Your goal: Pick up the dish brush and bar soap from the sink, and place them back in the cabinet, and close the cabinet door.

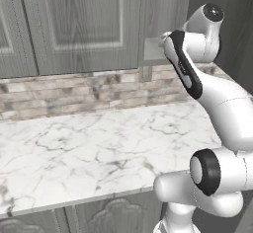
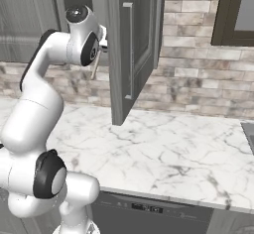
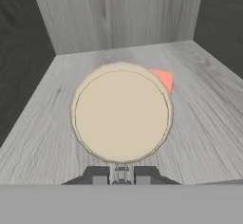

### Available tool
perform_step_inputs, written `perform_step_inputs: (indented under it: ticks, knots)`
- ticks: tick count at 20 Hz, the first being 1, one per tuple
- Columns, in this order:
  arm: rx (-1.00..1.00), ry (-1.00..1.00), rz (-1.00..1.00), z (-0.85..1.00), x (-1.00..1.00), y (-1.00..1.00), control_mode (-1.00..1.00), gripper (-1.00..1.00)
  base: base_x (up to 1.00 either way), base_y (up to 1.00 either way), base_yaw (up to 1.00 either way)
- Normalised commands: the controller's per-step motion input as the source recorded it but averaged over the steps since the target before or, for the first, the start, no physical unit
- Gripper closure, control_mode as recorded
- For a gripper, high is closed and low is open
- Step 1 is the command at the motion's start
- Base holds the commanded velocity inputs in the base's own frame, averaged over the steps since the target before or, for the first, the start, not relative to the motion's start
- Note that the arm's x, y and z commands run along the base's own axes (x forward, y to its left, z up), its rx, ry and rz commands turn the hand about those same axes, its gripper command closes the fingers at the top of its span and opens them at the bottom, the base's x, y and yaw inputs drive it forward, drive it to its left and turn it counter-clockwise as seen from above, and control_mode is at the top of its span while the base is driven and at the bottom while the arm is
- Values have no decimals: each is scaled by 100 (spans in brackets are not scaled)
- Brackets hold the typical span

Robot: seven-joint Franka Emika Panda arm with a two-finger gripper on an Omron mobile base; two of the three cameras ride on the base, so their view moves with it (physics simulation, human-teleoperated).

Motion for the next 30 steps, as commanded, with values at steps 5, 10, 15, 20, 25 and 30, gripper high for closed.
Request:
perform_step_inputs:
  ticks: [5,10,15,20,25,30]
  knots:
    - [0,0,0,4,51,0,-100,100,0,0,0]
    - [0,0,2,0,47,0,-100,100,0,0,0]
    - [0,0,3,0,45,0,-100,100,0,0,0]
    - [0,-1,3,0,43,0,-100,100,0,0,0]
    - [0,-1,3,-10,37,0,-100,100,0,0,0]
    - [0,-2,3,-16,28,0,-100,100,0,0,0]
